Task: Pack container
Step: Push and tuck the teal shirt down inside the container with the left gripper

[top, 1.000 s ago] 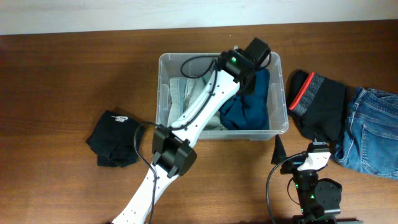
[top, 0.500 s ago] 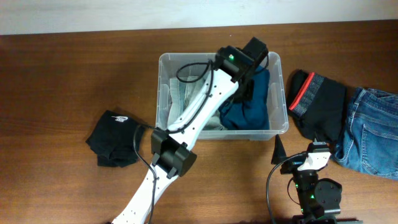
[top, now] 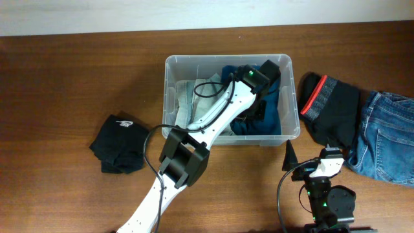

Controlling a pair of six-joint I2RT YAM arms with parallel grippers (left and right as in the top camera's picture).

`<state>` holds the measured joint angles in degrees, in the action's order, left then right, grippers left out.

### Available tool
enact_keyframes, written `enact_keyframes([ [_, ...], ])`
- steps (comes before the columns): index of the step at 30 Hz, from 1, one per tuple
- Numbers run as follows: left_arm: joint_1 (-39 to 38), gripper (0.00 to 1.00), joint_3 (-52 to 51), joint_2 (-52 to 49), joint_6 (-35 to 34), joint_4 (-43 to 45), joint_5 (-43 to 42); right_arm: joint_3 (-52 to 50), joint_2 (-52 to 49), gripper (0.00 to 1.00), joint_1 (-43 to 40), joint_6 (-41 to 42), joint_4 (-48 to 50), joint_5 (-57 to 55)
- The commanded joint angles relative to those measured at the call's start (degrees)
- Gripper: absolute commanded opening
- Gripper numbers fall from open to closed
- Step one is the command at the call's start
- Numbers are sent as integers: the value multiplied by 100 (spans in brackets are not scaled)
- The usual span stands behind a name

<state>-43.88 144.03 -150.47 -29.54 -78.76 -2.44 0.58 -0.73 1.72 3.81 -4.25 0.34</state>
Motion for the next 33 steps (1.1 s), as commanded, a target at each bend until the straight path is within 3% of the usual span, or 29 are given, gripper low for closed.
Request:
enact_keyframes([
  [1, -11, 0, -566, -173, 74, 74, -11, -26, 37, 98, 15, -39, -28, 52],
  [9, 11, 1, 507, 216, 72, -337, 293, -26, 37, 98, 15, -39, -28, 52],
  [16, -76, 1, 1392, 713, -90, -76, 1003, -26, 37, 98, 15, -39, -28, 52],
  [23, -55, 1, 1119, 697, -168, 481, 1019, -26, 37, 98, 15, -39, -26, 52],
  [33, -66, 0, -144, 691, -275, 2072, 890, -26, 37, 98, 15, -39, -26, 52],
])
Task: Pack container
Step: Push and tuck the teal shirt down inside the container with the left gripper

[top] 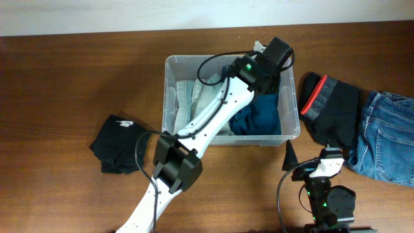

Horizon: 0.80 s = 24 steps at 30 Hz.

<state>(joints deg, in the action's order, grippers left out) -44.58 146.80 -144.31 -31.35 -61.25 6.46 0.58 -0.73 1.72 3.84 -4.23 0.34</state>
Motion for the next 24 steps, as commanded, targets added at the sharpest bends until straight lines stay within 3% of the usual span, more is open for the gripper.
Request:
enact_keyframes([
  [1, 17, 1, -581, 70, -94, 511, 0, -26, 37, 98, 15, -42, -31, 52],
  [12, 131, 0, -2549, 63, -94, 2190, -20, -26, 37, 98, 15, -42, -28, 52],
  [17, 232, 0, -2380, 254, 149, 2059, -682, -26, 37, 98, 15, -42, -31, 52],
  [24, 291, 1, -1961, 1399, 146, 1502, -713, -26, 37, 98, 15, -42, -31, 52],
])
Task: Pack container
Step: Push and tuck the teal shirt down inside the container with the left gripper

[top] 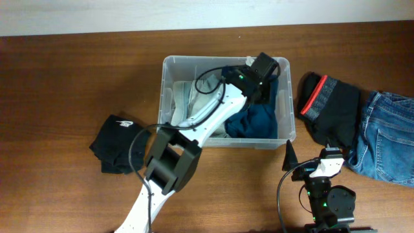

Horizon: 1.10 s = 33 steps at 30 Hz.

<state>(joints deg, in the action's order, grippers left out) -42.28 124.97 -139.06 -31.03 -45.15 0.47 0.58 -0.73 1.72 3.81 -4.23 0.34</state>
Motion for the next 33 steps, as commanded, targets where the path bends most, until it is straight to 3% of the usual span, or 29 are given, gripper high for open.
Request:
enact_keyframes([
  [1, 61, 0, 223, 1032, 114, -214, -111, -26, 37, 98, 15, -39, -31, 52],
  [9, -188, 1, 39, 1143, 114, -1576, -116, -26, 37, 98, 15, -39, -31, 52],
  [25, -428, 0, -197, -385, 116, -1445, -245, -26, 37, 98, 15, -39, -28, 52],
  [33, -122, 1, 1521, 391, 503, -1624, -146, -26, 37, 98, 15, -39, -31, 52],
])
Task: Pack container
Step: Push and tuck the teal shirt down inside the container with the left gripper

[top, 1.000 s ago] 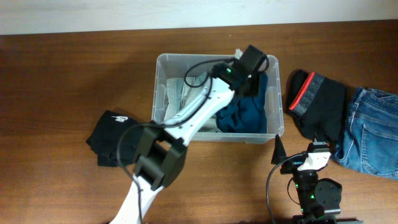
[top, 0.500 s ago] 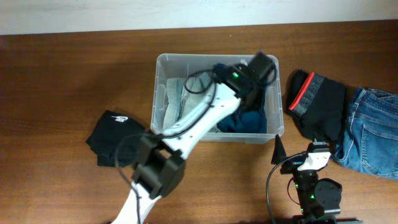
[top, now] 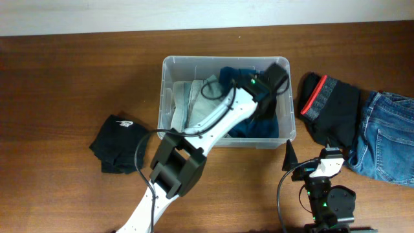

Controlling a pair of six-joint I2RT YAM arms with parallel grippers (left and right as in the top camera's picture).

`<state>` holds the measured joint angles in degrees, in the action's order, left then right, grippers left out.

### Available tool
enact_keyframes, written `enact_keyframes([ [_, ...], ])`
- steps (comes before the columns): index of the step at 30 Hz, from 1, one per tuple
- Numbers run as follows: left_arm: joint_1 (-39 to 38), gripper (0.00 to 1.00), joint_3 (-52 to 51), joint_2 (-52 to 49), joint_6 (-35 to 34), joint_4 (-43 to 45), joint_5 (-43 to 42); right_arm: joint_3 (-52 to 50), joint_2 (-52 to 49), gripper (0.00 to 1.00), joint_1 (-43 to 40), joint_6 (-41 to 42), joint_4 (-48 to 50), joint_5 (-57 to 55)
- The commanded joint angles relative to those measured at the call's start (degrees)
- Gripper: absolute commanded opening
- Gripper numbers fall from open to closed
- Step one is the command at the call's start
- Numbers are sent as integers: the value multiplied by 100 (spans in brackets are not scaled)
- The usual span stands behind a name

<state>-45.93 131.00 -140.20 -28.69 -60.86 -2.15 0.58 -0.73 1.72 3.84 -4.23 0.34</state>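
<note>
The clear plastic container (top: 165,97) stands mid-table. It holds a pale folded cloth (top: 189,97) on its left side and a dark blue garment (top: 249,126) filling its right side. My left arm reaches up into the container, and its gripper (top: 277,76) is low over the blue garment by the right wall. The jaws are hidden by the dark gripper head. My right gripper (top: 288,156) rests near the front edge, right of the container, its fingers together in one black point with nothing in them.
A crumpled black T-shirt with a white print (top: 119,144) lies left of the container. To the container's right lie a black garment with a red band (top: 333,107) and blue jeans (top: 388,136) at the table's right edge.
My left gripper has moved right and a little toward the front, from the middle back of the blue garment to the container's right wall. The right arm is unchanged.
My left gripper was down in the container's right half on the blue garment. Then it was up at the far right corner of the rim. Then it was back inside, and the container stood slightly further left. Now it is against the right wall over the garment.
</note>
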Motion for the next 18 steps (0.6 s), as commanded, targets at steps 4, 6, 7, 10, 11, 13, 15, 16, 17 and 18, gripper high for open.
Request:
enact_keyframes([
  [4, 372, 2, 1655, 896, 264, -745, 151, -26, 37, 98, 15, -42, -31, 52],
  [6, 358, 2, 1711, 1008, 264, -1257, 144, -26, 37, 98, 15, -42, -31, 52],
  [7, 337, 2, 1711, 1038, 264, -1580, 142, -26, 37, 98, 15, -42, -31, 52],
  [10, 205, 0, 1711, 1029, 380, -3327, 125, -26, 37, 98, 15, -42, -31, 52],
  [11, 157, 0, 1711, 1029, 564, -3595, 122, -26, 37, 98, 15, -42, -31, 52],
  [13, 20, 0, 1685, 1032, 1405, -3585, -372, -26, 37, 98, 15, -42, -31, 52],
  [15, -155, 0, 1679, 1008, 1547, -3585, -719, -26, 37, 98, 15, -42, -31, 52],
  [16, -256, 0, 1679, 1003, 1600, -3585, -706, -26, 37, 98, 15, -42, -31, 52],
  [17, -352, 0, 1679, 1003, 1779, -3585, -706, -26, 37, 98, 15, -42, -31, 52],
  [18, -417, 0, 1679, 1003, 1884, -3585, -706, -26, 37, 98, 15, -42, -31, 52],
])
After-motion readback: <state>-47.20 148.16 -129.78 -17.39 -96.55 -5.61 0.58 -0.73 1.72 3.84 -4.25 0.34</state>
